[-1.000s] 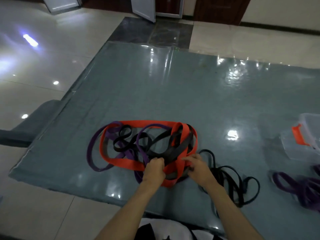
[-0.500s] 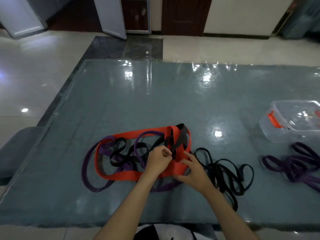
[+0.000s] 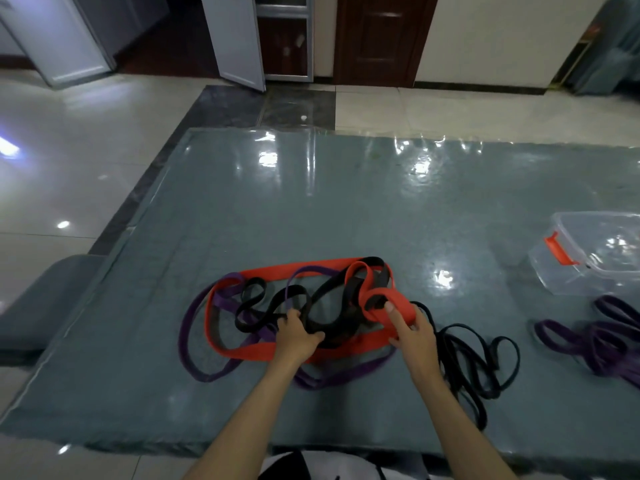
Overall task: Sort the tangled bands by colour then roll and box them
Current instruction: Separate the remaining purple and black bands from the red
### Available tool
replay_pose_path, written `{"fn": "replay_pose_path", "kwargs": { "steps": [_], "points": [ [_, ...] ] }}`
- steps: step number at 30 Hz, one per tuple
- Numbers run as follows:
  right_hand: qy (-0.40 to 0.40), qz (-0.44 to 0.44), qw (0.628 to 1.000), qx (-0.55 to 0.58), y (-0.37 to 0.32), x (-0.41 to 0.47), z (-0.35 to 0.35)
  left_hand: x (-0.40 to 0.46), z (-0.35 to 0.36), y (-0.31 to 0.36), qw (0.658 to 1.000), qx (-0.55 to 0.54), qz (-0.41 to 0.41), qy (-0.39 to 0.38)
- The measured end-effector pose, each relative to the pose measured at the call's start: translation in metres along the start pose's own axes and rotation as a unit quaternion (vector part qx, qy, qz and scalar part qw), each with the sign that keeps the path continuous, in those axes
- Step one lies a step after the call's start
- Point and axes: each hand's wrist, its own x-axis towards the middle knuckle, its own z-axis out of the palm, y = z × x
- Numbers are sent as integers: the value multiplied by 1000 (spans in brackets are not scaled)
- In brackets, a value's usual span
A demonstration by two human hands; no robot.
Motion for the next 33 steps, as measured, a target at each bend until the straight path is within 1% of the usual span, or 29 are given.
{"fn": "replay_pose_path", "kwargs": {
  "steps": [2, 5, 8, 11, 13, 15, 17, 18, 20, 23, 24, 27, 29, 31, 32, 33],
  "points": [
    [15, 35, 999, 15, -3, -1, -2, 1, 7, -9, 999, -38, -20, -17],
    [39, 42, 998, 8, -5, 3, -8, 5, 13, -12, 991, -125, -42, -37],
    [45, 28, 998, 40, -7, 5, -15, 11, 15, -6, 986, -162, -44, -9],
    [43, -6, 995, 91, -11, 2, -18, 14, 15, -1, 979, -200, -35, 33],
    [40, -33, 994, 91, -10, 2, -22, 19, 13, 0, 971, -231, -26, 60],
    [32, -54, 996, 60, -5, 2, -27, 21, 12, 3, 951, -298, -41, 71],
    [36, -71, 997, 19, 1, 5, -29, 22, 10, 7, 918, -382, -80, 67],
    [38, -71, 997, -4, 3, 6, -28, 21, 9, 9, 907, -404, -95, 70],
    [42, -69, 996, -41, 5, 9, -27, 27, 5, 8, 900, -416, -99, 82],
    [44, -89, 993, -71, 4, 14, -27, 34, -1, 10, 866, -486, -100, 67],
    [51, -90, 993, -61, 2, 15, -25, 35, -4, 10, 869, -480, -95, 77],
    [84, -77, 993, 8, -5, 19, -19, 32, -16, 9, 917, -374, -47, 130],
    [92, -34, 990, 106, -12, 25, -16, 30, -24, 10, 938, -309, 14, 157],
    [77, 52, 962, 257, -22, 34, -14, 34, -30, 16, 944, -270, 64, 176],
    [67, 74, 951, 293, -26, 39, -13, 36, -33, 22, 943, -272, 71, 178],
    [57, 76, 951, 293, -28, 43, -12, 39, -35, 31, 932, -314, 58, 169]
  ]
}}
